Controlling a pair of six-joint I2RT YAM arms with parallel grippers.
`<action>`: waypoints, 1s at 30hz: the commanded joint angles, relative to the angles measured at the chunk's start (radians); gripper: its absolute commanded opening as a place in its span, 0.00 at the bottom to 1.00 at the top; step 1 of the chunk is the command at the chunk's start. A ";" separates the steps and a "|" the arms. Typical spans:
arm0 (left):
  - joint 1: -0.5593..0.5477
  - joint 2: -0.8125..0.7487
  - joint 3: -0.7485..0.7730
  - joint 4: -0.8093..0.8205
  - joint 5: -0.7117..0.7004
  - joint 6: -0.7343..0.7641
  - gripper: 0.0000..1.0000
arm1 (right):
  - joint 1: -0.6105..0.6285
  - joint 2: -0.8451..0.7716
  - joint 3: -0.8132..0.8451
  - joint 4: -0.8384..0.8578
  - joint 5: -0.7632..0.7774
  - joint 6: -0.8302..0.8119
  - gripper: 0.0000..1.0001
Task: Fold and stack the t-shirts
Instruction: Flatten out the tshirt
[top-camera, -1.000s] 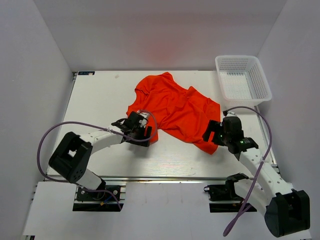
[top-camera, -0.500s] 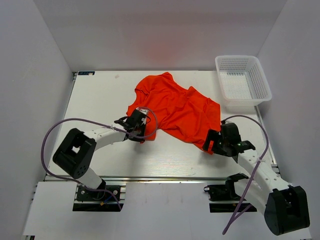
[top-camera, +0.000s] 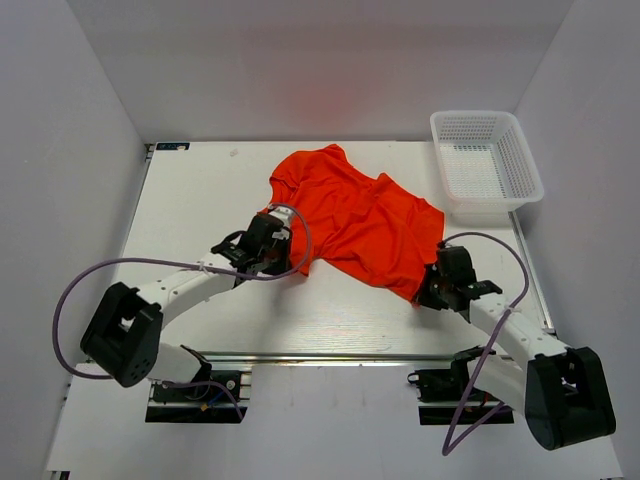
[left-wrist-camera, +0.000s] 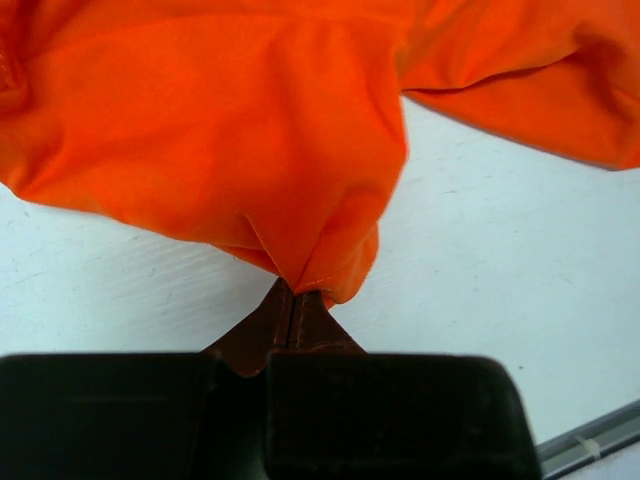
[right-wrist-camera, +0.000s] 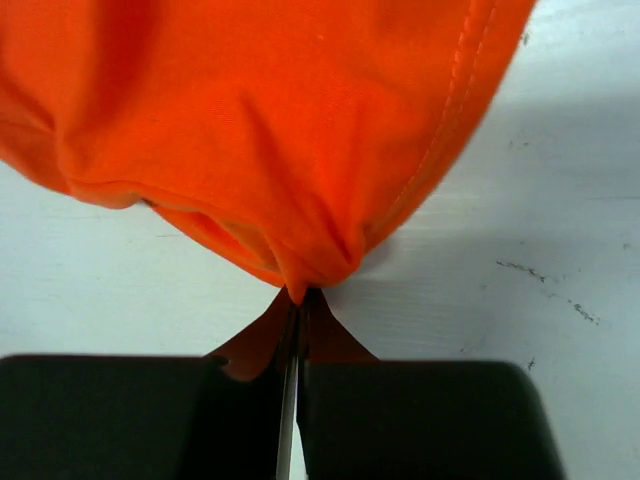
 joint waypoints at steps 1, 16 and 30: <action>-0.003 -0.095 0.041 0.032 0.030 0.022 0.00 | 0.002 -0.039 0.062 0.053 -0.050 -0.018 0.00; 0.015 -0.342 0.448 -0.004 -0.309 0.110 0.00 | -0.006 -0.194 0.617 0.053 0.344 -0.050 0.00; 0.015 -0.416 0.840 -0.080 -0.587 0.328 0.00 | -0.004 -0.200 1.025 0.075 0.613 -0.368 0.00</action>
